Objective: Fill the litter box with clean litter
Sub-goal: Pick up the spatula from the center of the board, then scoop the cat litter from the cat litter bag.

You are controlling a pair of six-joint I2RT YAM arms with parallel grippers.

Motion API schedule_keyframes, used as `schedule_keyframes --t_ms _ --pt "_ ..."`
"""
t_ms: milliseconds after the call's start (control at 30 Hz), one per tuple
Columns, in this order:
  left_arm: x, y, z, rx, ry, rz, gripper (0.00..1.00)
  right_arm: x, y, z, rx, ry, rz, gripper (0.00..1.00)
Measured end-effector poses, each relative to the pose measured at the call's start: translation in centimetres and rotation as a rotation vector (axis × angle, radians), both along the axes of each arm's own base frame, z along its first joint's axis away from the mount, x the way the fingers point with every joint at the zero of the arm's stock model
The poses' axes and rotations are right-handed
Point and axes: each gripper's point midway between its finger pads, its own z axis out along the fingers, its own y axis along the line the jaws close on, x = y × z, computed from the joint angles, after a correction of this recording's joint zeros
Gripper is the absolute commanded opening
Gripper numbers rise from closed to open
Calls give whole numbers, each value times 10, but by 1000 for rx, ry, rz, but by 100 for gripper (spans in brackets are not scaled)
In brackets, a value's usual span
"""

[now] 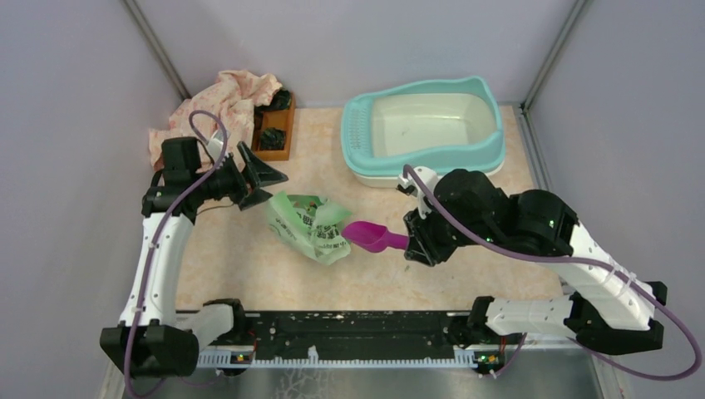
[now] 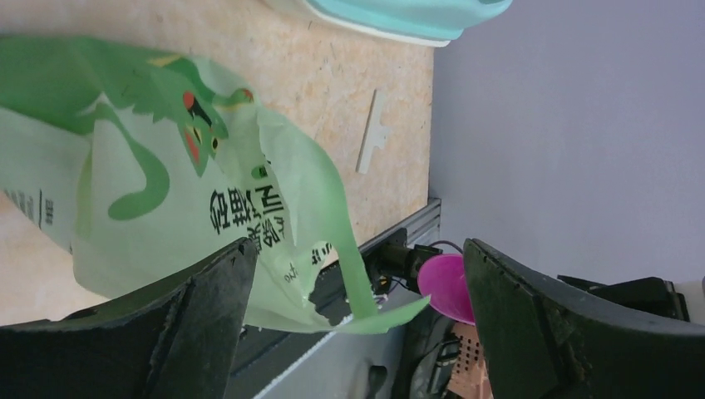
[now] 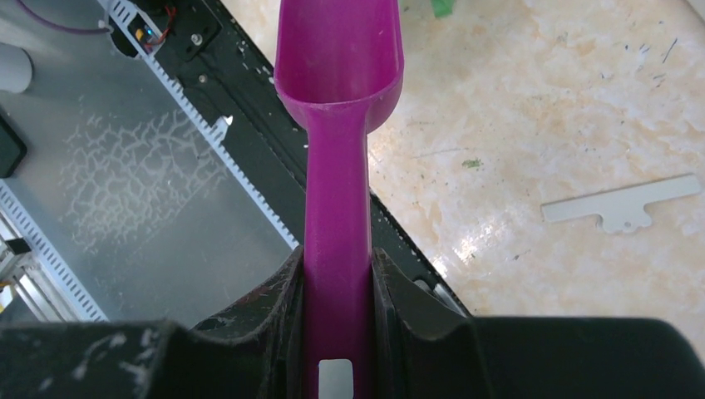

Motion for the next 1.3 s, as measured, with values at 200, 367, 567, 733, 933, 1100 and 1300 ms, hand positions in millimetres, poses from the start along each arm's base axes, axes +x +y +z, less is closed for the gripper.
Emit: schedule_keyframes --t_ms 200,367,567,733,933,1100,1300 --pt "-16 9 -11 7 138 126 99 -5 0 -10 -19 26 25 0" --pt "-15 28 5 58 198 299 98 -9 0 -18 -9 31 47 0" --pt "-18 42 4 98 327 427 98 -15 -4 -32 15 28 73 0" --pt "-29 46 -16 113 483 488 99 -16 -5 -33 38 8 82 0" --pt "-40 41 -51 113 649 492 98 -14 -1 -33 63 -15 99 0" --pt "-44 25 -68 105 724 451 68 -14 2 -36 62 -16 108 0" --pt "-32 8 -69 75 724 403 0 -12 6 -40 49 -8 109 0"
